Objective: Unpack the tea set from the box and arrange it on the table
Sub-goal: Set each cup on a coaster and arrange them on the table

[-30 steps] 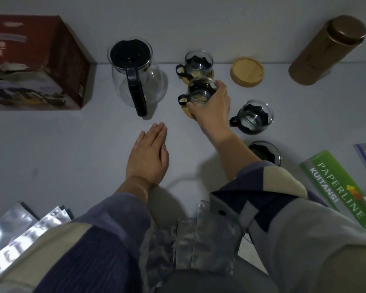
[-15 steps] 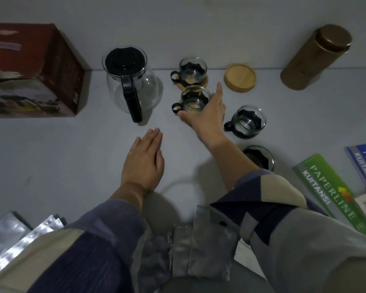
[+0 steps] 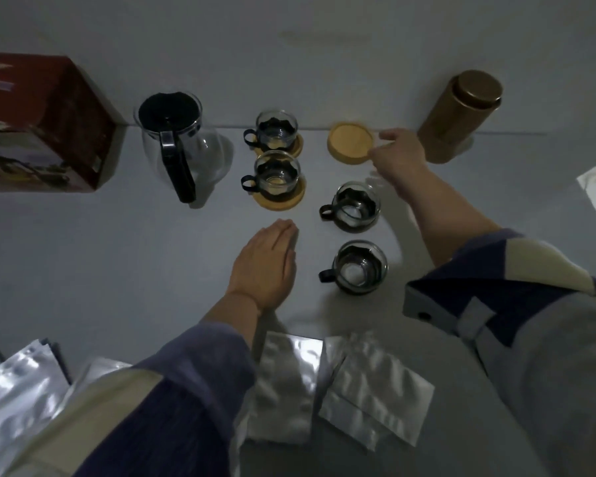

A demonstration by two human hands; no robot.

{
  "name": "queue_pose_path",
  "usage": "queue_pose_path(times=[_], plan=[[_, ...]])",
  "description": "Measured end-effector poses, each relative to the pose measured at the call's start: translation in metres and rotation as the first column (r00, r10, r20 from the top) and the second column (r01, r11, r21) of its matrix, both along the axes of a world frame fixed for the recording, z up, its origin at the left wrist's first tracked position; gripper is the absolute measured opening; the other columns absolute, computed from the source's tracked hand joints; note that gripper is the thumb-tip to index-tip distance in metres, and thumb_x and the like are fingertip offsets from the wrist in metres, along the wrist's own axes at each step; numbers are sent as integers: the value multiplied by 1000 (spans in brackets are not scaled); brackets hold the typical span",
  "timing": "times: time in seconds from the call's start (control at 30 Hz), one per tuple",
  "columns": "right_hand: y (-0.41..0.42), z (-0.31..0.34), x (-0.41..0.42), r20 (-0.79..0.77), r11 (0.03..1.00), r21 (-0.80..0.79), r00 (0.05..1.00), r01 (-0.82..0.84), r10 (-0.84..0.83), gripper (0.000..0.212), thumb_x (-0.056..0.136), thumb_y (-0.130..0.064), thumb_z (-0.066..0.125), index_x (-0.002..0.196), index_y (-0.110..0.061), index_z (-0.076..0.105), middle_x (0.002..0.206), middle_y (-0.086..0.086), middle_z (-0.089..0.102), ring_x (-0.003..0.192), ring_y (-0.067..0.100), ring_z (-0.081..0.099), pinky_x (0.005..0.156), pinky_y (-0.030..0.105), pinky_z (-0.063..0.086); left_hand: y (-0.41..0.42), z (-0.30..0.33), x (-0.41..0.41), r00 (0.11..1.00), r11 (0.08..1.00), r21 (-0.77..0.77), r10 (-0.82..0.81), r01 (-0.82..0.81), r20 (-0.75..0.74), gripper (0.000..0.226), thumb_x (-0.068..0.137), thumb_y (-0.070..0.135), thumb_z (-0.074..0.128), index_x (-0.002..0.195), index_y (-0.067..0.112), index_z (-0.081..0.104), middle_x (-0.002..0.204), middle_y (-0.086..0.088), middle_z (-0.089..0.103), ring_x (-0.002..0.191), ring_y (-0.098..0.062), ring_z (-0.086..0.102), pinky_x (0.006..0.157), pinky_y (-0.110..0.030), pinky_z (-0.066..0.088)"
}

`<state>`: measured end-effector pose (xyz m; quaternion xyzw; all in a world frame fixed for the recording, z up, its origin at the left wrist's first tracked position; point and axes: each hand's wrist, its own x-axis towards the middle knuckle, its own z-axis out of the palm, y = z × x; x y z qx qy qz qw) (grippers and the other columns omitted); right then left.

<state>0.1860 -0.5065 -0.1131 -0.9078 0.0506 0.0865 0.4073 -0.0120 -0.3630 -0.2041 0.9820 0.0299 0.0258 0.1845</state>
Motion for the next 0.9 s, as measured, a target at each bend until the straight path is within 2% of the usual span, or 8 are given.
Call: queue_pose_path(times=[0.1, 0.2, 0.27, 0.3, 0.4, 0.53, 0.77, 0.9], plan=[[-19, -26, 21, -82, 1000, 12, 996, -17, 18, 45, 86, -16, 59, 130, -4, 54, 108, 17, 66, 103, 33, 66, 97, 44, 51, -21, -11, 13, 998, 998, -11, 59, -59, -23, 52, 101, 27, 27, 150, 11, 27, 157, -5, 27, 146, -18, 22, 120, -27, 5], [-24, -45, 31, -193, 990, 140, 981, 20, 8, 40, 90, -13, 54, 127, 0, 49, 72, 11, 58, 68, 29, 61, 79, 42, 56, -31, -19, 20, 991, 991, -2, 131, -131, -18, 54, 99, 28, 25, 150, 11, 26, 157, -6, 26, 147, -19, 20, 122, -31, 7], [-24, -51, 37, -248, 976, 219, 968, 21, 34, 10, 94, -9, 48, 99, -2, 53, 75, 13, 56, 61, 22, 56, 66, 33, 51, -32, -21, 22, 987, 987, 5, 159, -159, 6, 55, 97, 30, 25, 149, 13, 29, 156, -4, 28, 146, -17, 23, 121, -30, 7], [-23, -53, 39, -257, 969, 246, 966, 33, 32, 12, 94, -11, 47, 90, -1, 51, 79, 14, 59, 60, 19, 58, 66, 31, 52, -32, -22, 23, 985, 985, 4, 170, -170, 14, 55, 96, 30, 26, 149, 14, 30, 156, -4, 30, 145, -16, 24, 121, -29, 7], [-14, -55, 49, -283, 924, 369, 959, 104, 5, 10, 98, -15, 45, 90, -8, 45, 75, 14, 59, 46, 13, 61, 58, 26, 51, -32, -20, 23, 979, 979, -3, 204, -204, 26, 54, 96, 28, 30, 148, 16, 33, 155, -2, 32, 144, -14, 26, 120, -26, 7], [-5, -63, 71, -242, 922, 368, 970, 118, -27, 19, 93, -24, 54, 89, -6, 46, 71, 12, 65, 53, 20, 65, 49, 29, 53, -33, -22, 24, 975, 976, -3, 216, -216, 44, 52, 95, 26, 33, 146, 16, 36, 153, -1, 35, 142, -13, 29, 120, -27, 11], [-3, -66, 80, -222, 949, 308, 975, 63, 7, 18, 87, -9, 50, 70, -15, 48, 76, 9, 62, 65, 21, 66, 66, 33, 59, -32, -23, 25, 975, 976, -11, 217, -217, 50, 54, 94, 29, 28, 146, 16, 37, 153, 0, 36, 142, -13, 29, 120, -29, 14], [-7, -60, 82, -215, 962, 269, 976, 40, 20, 19, 87, -7, 49, 69, -14, 48, 78, 10, 63, 64, 20, 65, 61, 29, 58, -32, -22, 25, 975, 976, -13, 216, -216, 58, 54, 94, 30, 28, 145, 16, 38, 152, -1, 37, 142, -12, 30, 120, -28, 13]])
